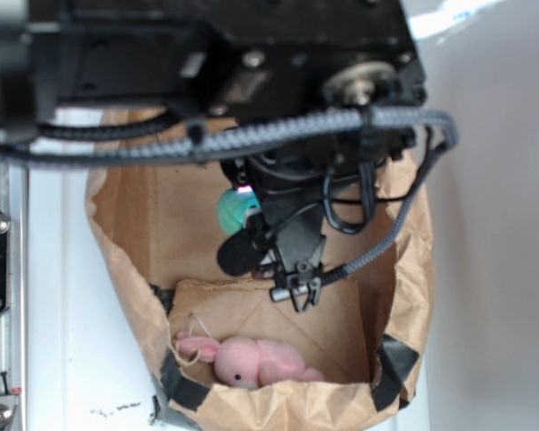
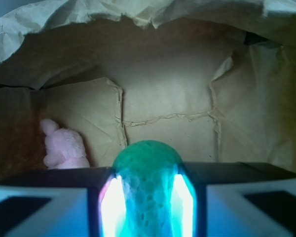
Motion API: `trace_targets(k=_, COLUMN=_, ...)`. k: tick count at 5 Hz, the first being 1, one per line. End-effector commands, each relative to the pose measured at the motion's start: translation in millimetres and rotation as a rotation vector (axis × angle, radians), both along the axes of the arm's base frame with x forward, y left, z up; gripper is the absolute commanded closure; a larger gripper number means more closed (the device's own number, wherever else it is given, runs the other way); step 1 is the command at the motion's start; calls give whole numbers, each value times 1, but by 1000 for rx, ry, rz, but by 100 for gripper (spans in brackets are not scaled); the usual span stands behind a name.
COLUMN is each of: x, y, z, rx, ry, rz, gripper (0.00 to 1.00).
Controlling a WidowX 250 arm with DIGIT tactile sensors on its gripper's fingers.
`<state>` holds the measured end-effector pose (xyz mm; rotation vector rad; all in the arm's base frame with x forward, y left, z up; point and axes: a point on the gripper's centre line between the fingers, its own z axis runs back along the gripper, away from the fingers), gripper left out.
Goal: Grab the green ball.
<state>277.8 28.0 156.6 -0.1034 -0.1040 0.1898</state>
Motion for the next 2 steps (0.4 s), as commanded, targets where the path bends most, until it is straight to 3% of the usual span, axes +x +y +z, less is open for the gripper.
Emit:
trace_targets(k=1, x=-9, y=-8, z=27, rx=57, ry=-159, rz=-12, gripper=100)
trace_targets(k=2, x=-3, y=-13, z=20, rx=98, ry=-132, rz=-9, gripper=100)
